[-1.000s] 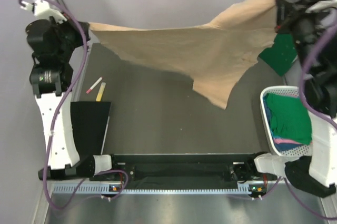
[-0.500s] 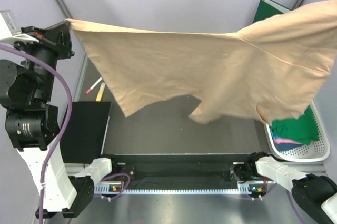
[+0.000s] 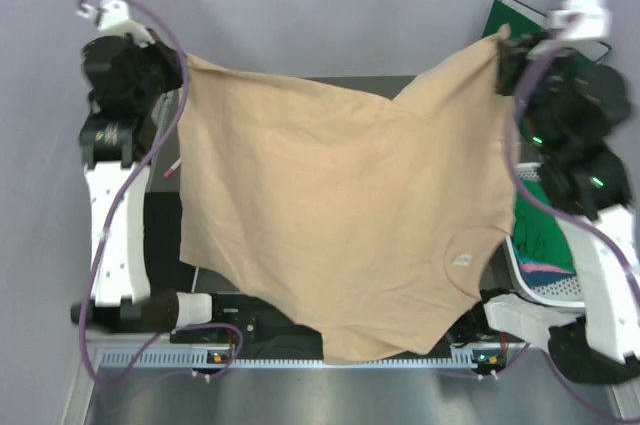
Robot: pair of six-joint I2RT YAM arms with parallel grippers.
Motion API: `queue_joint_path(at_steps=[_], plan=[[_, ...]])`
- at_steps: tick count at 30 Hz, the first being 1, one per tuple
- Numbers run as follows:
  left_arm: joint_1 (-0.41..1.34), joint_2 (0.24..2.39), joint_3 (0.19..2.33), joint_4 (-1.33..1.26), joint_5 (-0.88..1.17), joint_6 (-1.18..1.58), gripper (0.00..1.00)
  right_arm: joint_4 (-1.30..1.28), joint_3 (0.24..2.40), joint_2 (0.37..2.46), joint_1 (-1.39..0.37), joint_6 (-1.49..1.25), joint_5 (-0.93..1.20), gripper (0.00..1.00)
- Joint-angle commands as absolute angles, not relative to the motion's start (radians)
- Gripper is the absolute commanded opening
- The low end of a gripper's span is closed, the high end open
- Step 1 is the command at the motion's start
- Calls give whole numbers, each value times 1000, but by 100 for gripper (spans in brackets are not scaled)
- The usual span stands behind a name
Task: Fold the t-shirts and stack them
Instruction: Flatten out the tshirt, then fold the flattened tshirt in 1/3 of the way
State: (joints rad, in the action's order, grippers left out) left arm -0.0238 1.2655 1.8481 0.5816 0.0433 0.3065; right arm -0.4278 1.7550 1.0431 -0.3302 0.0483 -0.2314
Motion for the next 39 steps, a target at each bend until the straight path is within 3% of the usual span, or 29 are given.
queue_joint_path(at_steps=[1,4,7,12,18,23,29,39], plan=[[-29,1466,1704,559,48,296,0,-295,1528,1211,-272,68,-212,0],[-29,1603,1658,526,49,302,0,-210,1463,1377,-207,15,-123,0],[-29,1747,1670,493,43,324,0,-179,1529,1603,-176,5,-100,0],[-28,2000,1805,509,43,373,0,-302,1892,1960,-150,-51,-58,0],[-29,2252,2161,635,34,403,0,-407,2316,2298,-114,-84,-64,0],[-32,2419,2425,699,20,417,0,-319,2327,2364,-86,-126,-93,0],[-37,2422,2405,673,18,422,0,-304,2291,2369,-86,-143,-127,0],[-74,2269,2215,695,26,410,0,-377,2108,2133,-133,-153,-118,0]])
